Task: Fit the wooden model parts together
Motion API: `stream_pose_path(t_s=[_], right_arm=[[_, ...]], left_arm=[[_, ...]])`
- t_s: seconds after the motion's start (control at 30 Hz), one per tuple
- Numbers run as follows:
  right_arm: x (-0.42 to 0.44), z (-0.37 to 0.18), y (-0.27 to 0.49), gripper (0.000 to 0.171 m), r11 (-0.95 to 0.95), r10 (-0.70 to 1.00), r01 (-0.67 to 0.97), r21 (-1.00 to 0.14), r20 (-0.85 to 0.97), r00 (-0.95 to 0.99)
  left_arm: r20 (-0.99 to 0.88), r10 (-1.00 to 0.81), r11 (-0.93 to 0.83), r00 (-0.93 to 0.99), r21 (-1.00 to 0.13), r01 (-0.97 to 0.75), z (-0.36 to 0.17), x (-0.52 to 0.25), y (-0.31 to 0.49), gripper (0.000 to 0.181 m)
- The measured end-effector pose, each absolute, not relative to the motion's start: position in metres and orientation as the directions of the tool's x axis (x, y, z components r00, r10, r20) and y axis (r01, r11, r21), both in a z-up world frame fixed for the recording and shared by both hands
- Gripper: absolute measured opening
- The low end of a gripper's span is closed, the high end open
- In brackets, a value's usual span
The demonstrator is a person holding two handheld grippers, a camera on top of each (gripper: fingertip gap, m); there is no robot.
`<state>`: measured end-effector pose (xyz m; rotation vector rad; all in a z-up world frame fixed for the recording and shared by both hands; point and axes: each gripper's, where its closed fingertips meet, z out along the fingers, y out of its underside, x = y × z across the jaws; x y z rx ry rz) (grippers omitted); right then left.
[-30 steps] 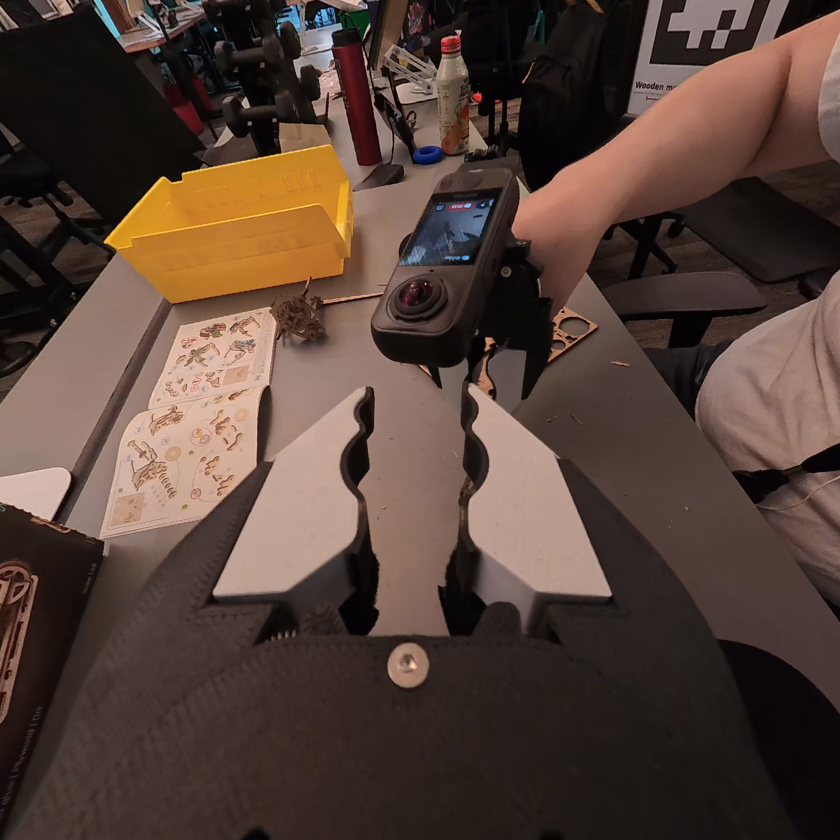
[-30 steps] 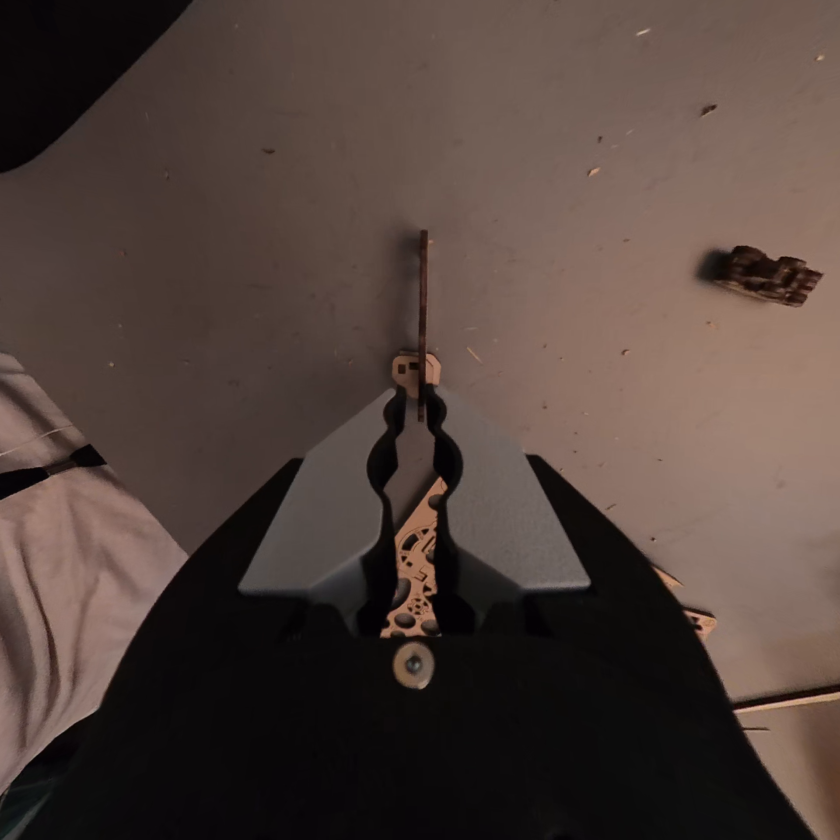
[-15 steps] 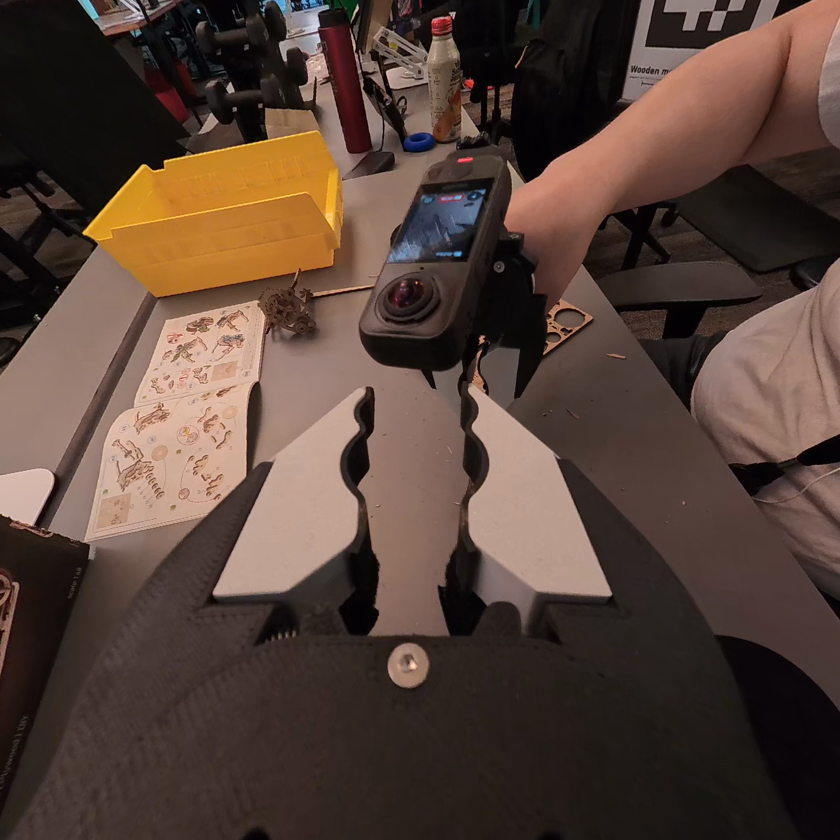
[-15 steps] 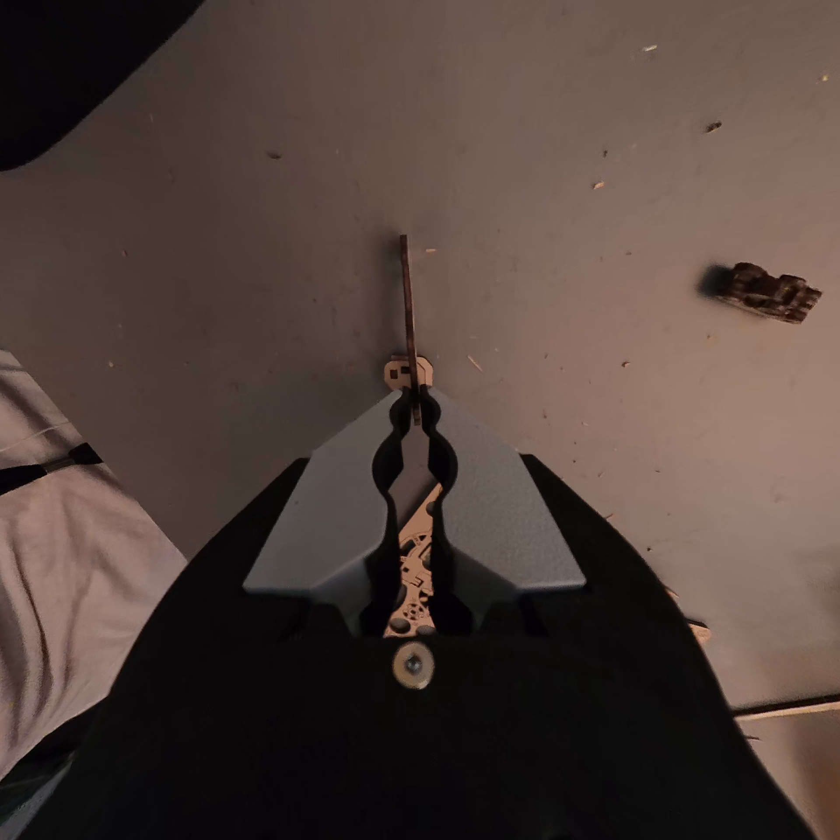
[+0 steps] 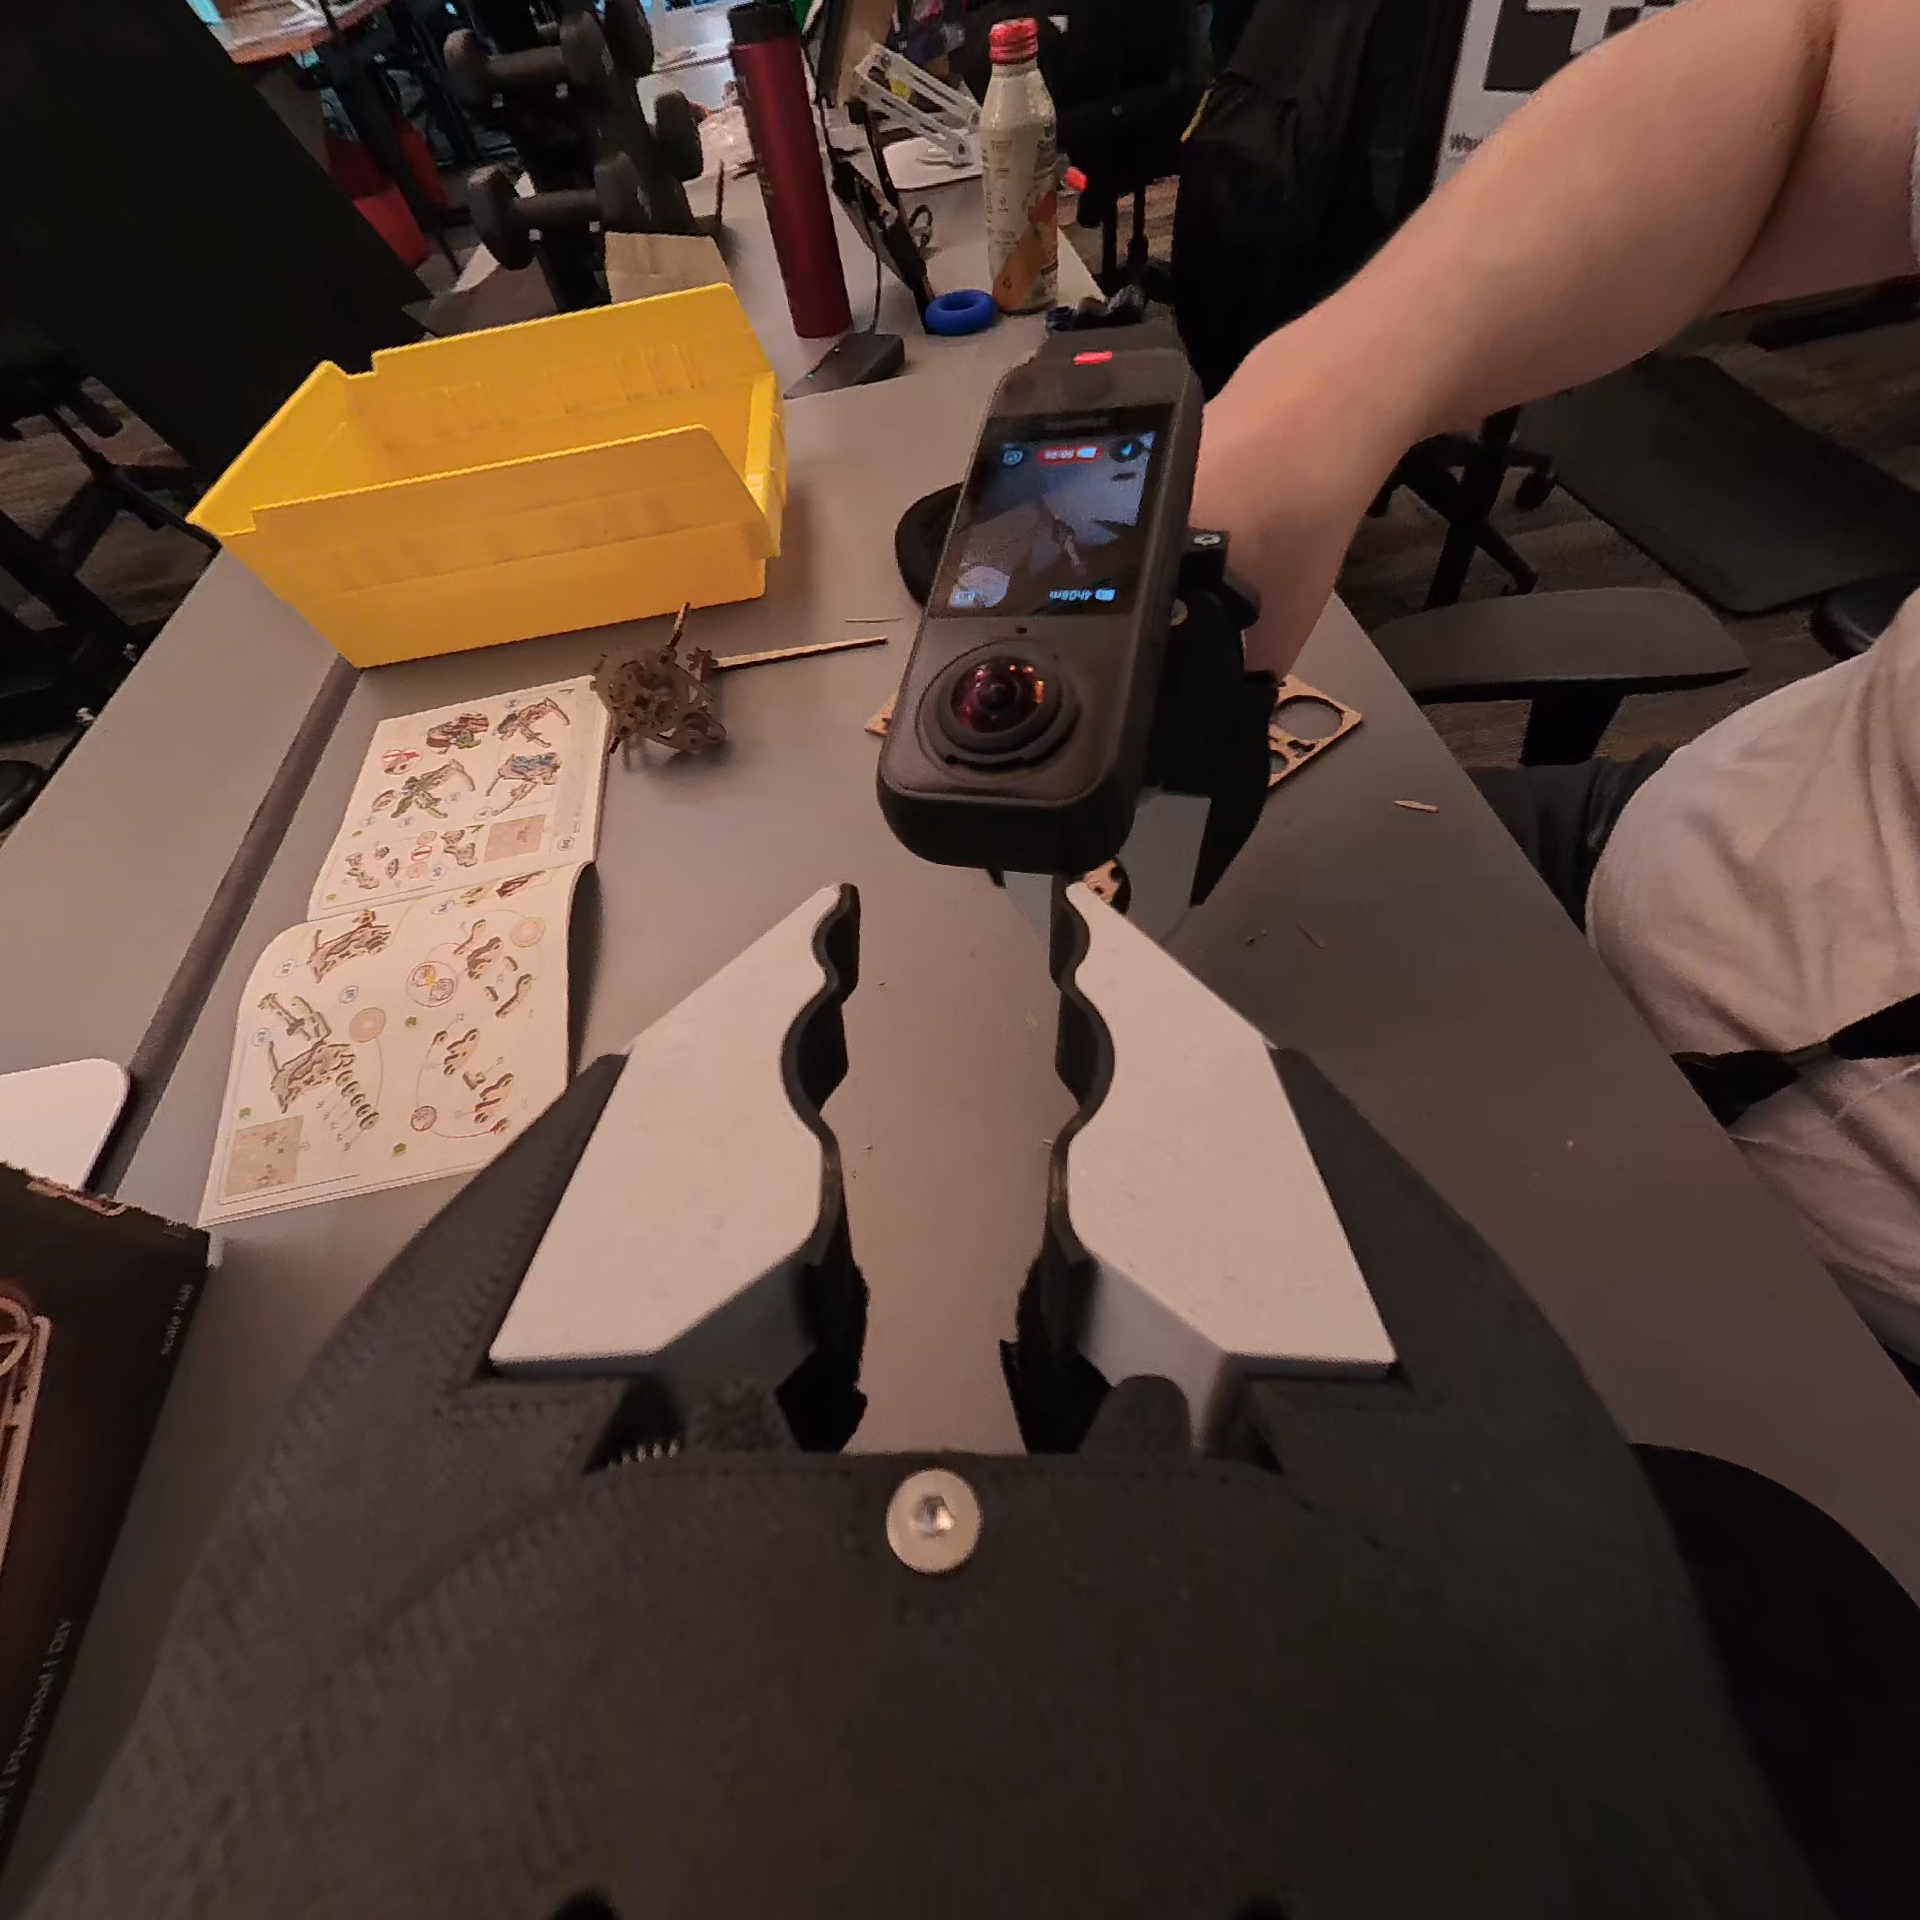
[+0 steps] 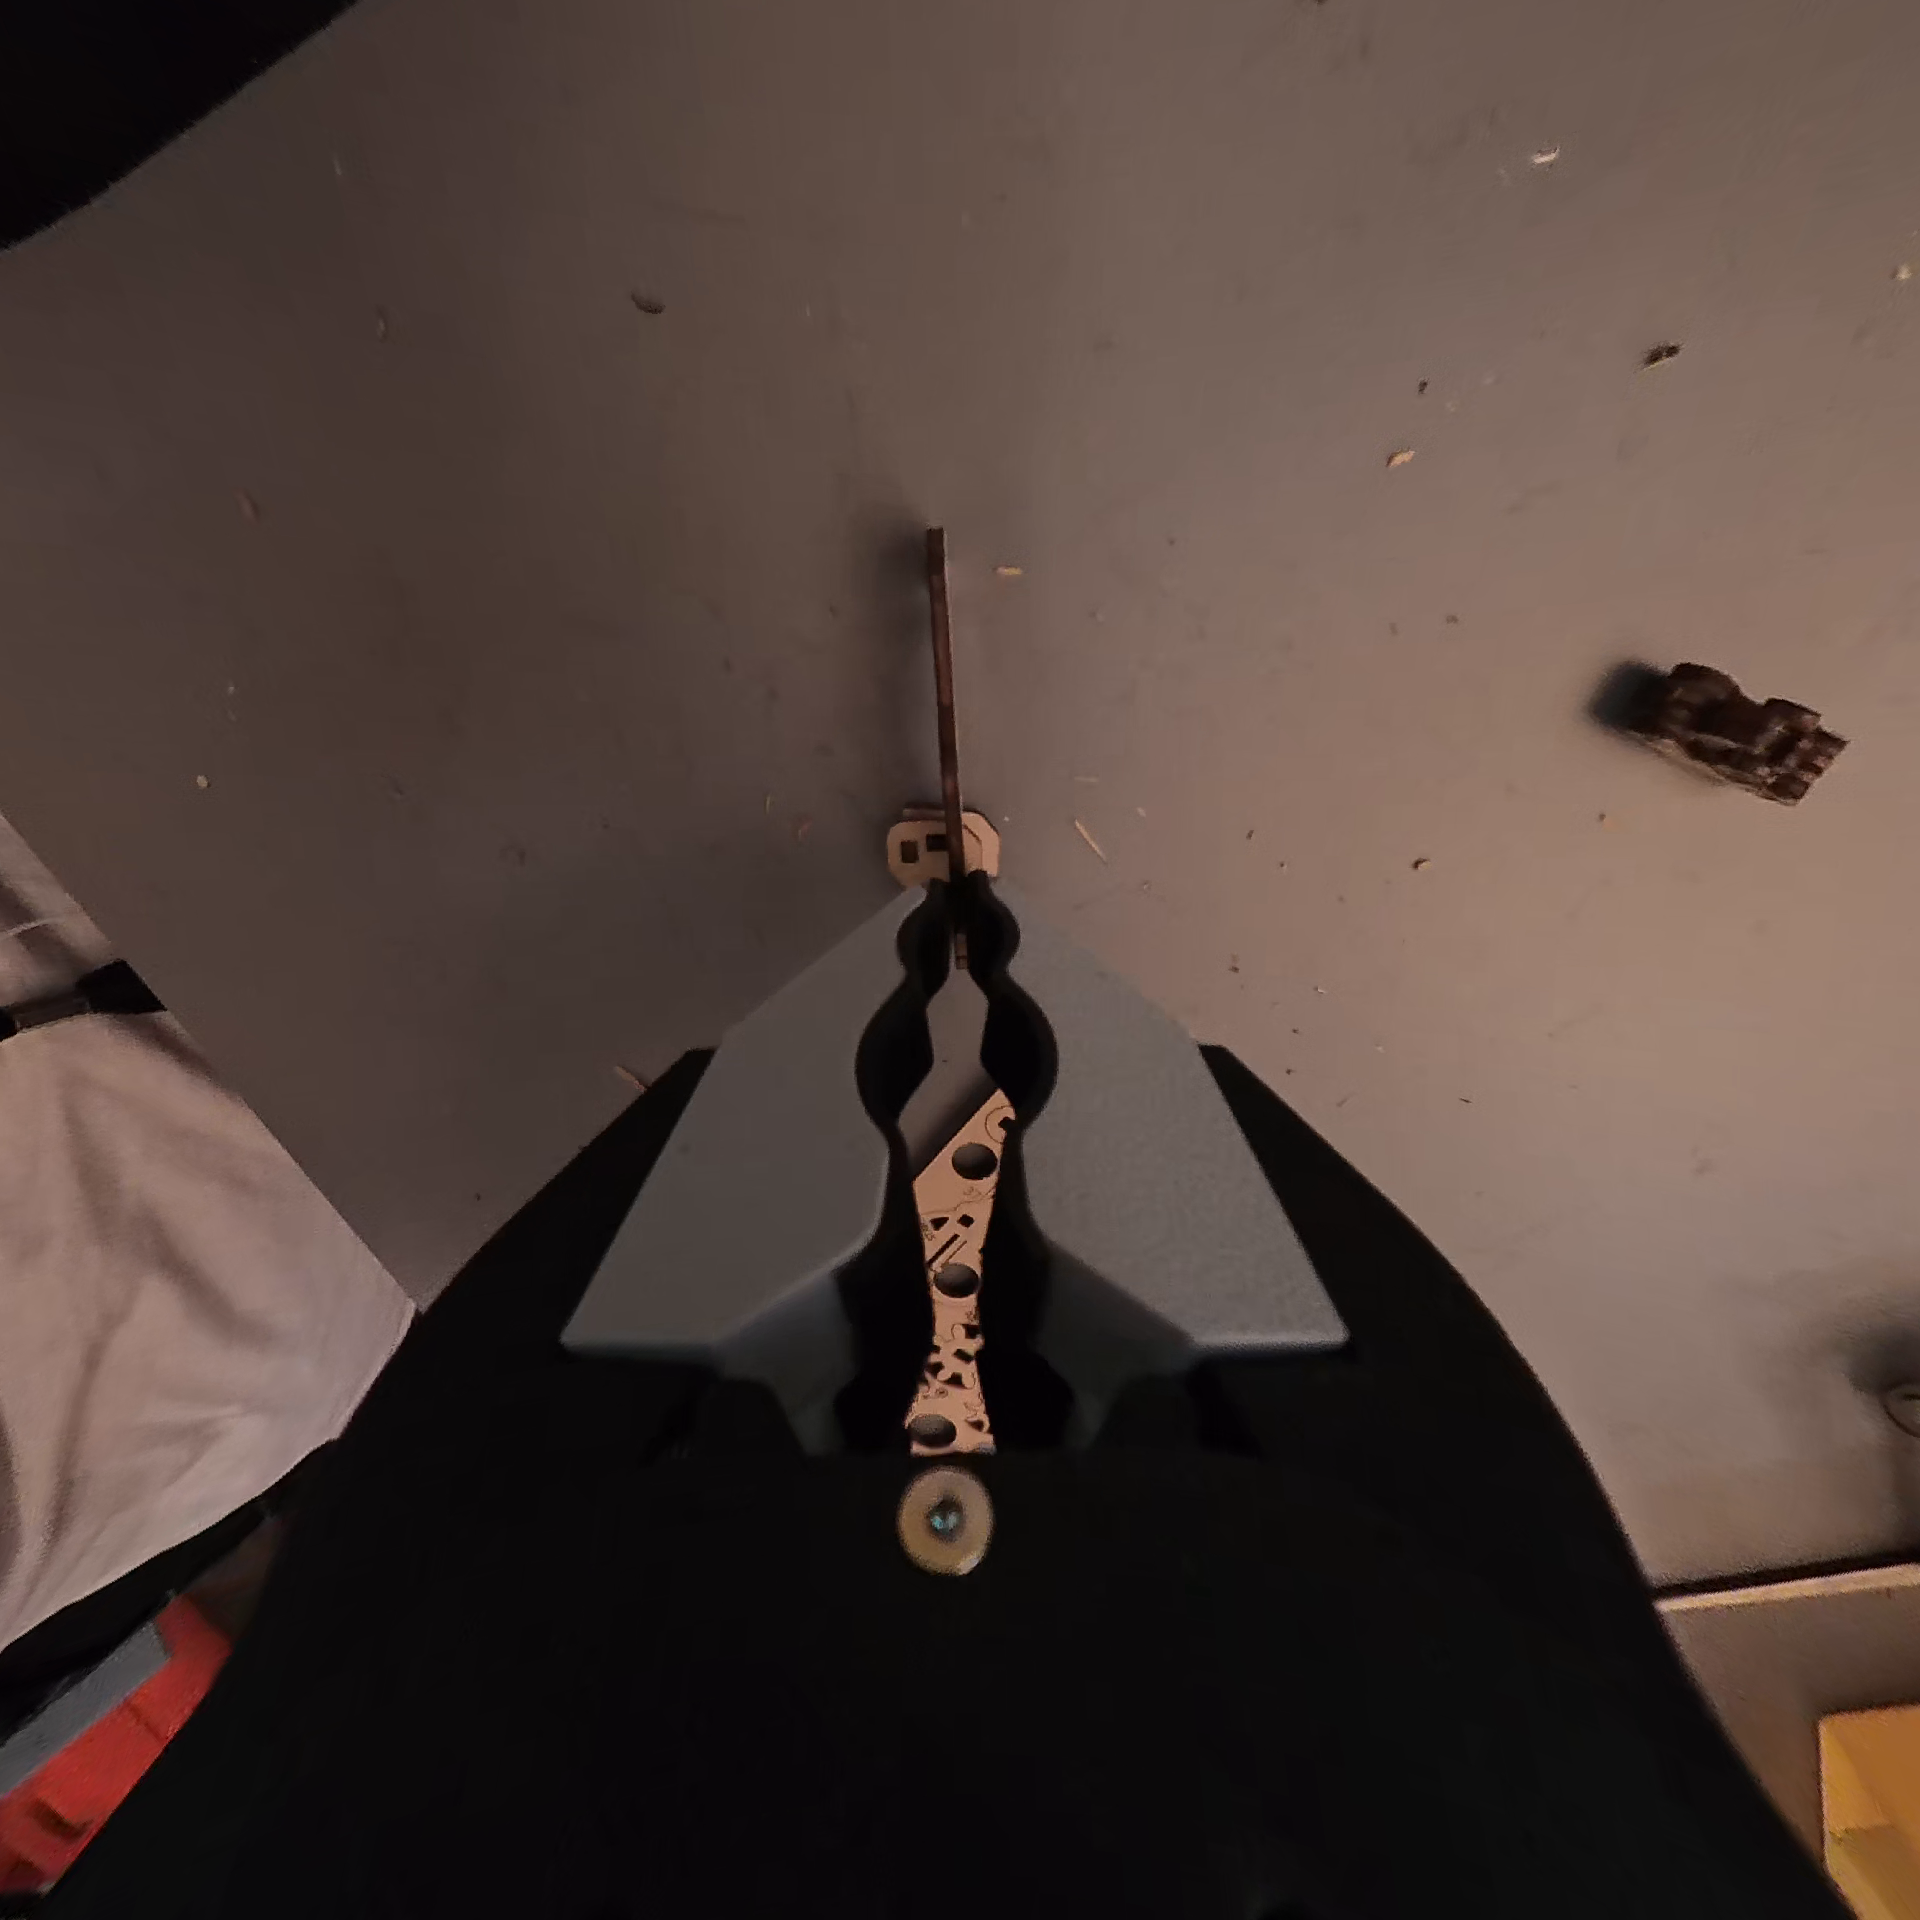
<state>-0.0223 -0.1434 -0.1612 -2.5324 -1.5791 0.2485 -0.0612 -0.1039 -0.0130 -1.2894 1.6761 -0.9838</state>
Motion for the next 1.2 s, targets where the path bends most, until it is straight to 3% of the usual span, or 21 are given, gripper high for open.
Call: stream_pose_path(t_s=[0.27, 0.47, 0.73, 0.97, 1.2], right_arm=[[-0.022, -0.162, -0.144, 0.002, -0.445, 0.895, 0.872, -0.206, -0.064, 0.441], [-0.022, -0.163, -0.144, 0.002, -0.401, 0.915, 0.906, -0.135, -0.017, 0.402], [-0.024, -0.163, -0.143, 0.003, -0.448, 0.894, 0.866, -0.223, -0.096, 0.438], [-0.023, -0.141, -0.136, 0.003, -0.407, 0.911, 0.879, -0.247, -0.049, 0.409], [-0.027, -0.154, -0.139, 0.0, -0.389, 0.921, 0.893, -0.227, -0.077, 0.382]], left_arm=[[-0.149, -0.979, 0.188, -0.139, -0.92, -0.344, -0.001, -0.069, -0.097, 0.038], [-0.147, -0.983, 0.171, -0.106, -0.944, -0.281, 0.018, -0.083, -0.09, 0.037], [-0.161, -0.981, 0.186, -0.11, -0.943, -0.277, 0.022, -0.085, -0.092, 0.037], [-0.159, -0.98, 0.186, -0.116, -0.94, -0.285, 0.02, -0.084, -0.093, 0.037], [-0.156, -0.981, 0.184, -0.116, -0.94, -0.287, 0.019, -0.084, -0.093, 0.037]])
